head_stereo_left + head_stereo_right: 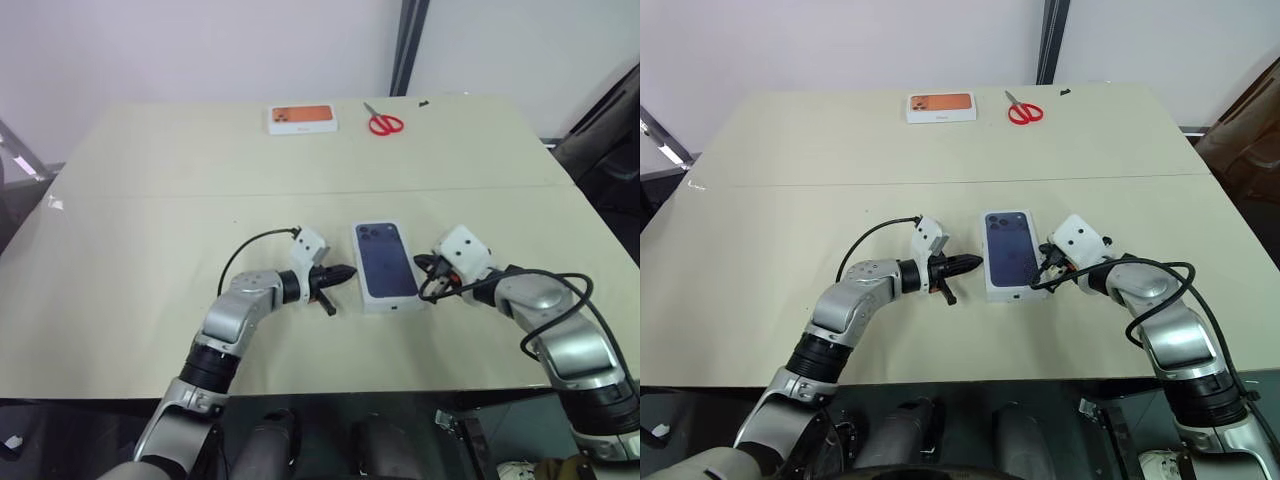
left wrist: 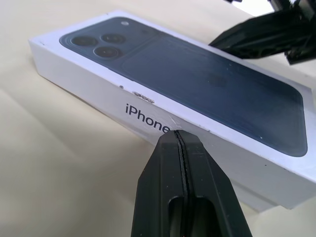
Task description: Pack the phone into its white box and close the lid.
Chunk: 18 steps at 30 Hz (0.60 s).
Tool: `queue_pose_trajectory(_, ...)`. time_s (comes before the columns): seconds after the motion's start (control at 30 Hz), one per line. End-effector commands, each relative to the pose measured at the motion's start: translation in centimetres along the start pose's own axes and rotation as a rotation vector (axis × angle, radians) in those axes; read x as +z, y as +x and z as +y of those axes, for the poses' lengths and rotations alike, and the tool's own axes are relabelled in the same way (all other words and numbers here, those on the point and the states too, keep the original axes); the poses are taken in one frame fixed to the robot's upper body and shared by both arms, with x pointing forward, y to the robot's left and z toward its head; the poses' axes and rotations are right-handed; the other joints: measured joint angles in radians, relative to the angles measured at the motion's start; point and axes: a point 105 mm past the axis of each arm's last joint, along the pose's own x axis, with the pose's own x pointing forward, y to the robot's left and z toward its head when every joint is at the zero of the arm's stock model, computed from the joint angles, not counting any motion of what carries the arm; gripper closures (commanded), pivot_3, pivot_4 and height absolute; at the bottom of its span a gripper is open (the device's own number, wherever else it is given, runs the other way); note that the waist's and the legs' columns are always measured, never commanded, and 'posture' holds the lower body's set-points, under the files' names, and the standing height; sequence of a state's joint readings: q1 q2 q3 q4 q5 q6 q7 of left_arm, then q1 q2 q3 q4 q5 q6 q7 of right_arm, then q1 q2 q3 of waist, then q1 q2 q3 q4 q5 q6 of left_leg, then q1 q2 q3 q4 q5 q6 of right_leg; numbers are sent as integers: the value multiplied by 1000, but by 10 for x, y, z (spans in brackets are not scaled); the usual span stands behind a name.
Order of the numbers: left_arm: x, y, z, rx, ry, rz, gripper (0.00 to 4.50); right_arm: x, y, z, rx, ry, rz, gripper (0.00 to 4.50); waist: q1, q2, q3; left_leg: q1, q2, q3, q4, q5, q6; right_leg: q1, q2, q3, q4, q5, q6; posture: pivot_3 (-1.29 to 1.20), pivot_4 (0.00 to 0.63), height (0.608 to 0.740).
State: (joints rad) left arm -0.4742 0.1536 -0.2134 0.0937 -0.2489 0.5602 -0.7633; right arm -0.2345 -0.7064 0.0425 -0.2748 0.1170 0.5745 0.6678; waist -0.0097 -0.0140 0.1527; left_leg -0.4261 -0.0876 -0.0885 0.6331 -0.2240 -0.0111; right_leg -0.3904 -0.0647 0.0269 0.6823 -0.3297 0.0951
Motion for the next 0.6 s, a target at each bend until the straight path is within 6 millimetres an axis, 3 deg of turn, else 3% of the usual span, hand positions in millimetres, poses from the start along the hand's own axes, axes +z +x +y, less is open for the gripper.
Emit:
queue_pose_trajectory(0.03, 2, -1, -5, -27, 19, -10, 4500, 1, 1, 15, 57, -86, 6, 4453, 0, 0, 0, 0, 0, 0, 0, 0, 0, 0, 0, 0, 0, 0, 0, 0, 150, 734)
queue_pose_trajectory(0.13, 3, -5, 4, 2, 4, -15, 4500, 0, 1, 10, 34, -107, 8, 4453, -1, 0, 0, 0, 0, 0, 0, 0, 0, 0, 0, 0, 0, 0, 0, 0, 150, 734)
queue_pose_trajectory(0.23, 17, -8, 15, 31, 8, -55, 4500, 5, 0, -11, -54, -116, 1, 4453, -2, 0, 0, 0, 0, 0, 0, 0, 0, 0, 0, 0, 0, 0, 0, 0, 150, 734)
queue_pose_trajectory(0.37, 48, -9, 29, 61, -16, -153, 4500, 19, -3, -32, -124, -82, -56, 4453, 2, 0, 0, 0, 0, 0, 0, 1, -1, 0, 0, 0, 0, 0, 0, 0, 150, 734)
queue_pose_trajectory(0.43, 71, -4, 31, 38, -52, -215, 4500, 38, -4, -37, -128, -42, -142, 4453, 3, 0, 0, 0, 0, 0, 1, 1, -2, 0, 0, 0, 0, 0, 0, 0, 150, 734)
queue_pose_trajectory(0.5, 79, 4, 26, 5, -52, -224, 4500, 47, -3, -32, -94, -28, -180, 4453, 3, 0, 0, 0, 0, 0, 2, 1, -2, 0, 0, -1, 0, 0, 0, 0, 150, 734)
queue_pose_trajectory(0.6, 71, 20, 21, -23, 0, -176, 4500, 41, 4, -5, 34, -79, -149, 4453, 5, -1, 0, 0, 0, 0, 2, 1, -2, 1, 0, -1, 0, 0, 0, 0, 150, 734)
